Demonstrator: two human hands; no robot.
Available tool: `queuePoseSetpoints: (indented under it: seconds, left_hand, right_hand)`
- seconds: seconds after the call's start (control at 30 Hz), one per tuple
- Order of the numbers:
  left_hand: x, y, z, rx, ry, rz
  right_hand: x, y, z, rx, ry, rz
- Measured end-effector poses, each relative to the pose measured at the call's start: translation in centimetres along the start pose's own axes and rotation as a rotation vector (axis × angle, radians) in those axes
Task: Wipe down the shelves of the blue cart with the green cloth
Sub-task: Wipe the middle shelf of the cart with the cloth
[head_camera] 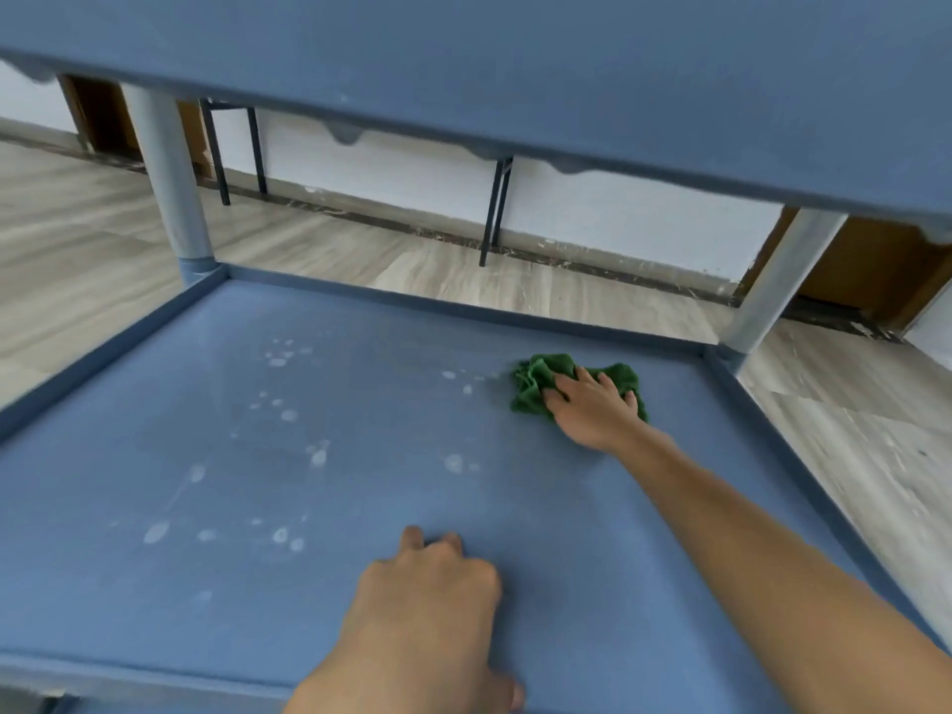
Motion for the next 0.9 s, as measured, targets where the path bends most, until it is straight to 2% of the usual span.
queuePoseSetpoints:
  seconds: [0.23, 0.4, 0.6, 0.9]
  left_hand:
    - [0.3, -1.0, -0.7, -0.082, 0.044, -0.002]
    - [0.3, -0.2, -1.5, 0.025, 0.066, 0.011]
    - [0.3, 0.2, -1.4, -0.049, 0.025, 0.0]
    - [0.3, 1.5, -1.3, -0.12, -0.006, -0.01]
  right_hand:
    - [1.8, -8.9, 1.4, -0.006, 0.013, -0.056]
    - [1.9, -7.0, 0.8, -0.011, 0.03, -0.077]
    - [-0.1, 4.2, -0.7, 0.033, 0.031, 0.002]
    - [-4.1, 26.5, -3.9, -0.05, 0.115, 0.057]
Point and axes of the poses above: each hand's wrist, its own y-axis away from the middle knuckle, its own z-axis out of the back of the hand, x = y × z, the point moved 8 cm from there along -y, towards the middle knuckle, and after that the axes turned 12 degrees about -z, right-handed, at the moved point
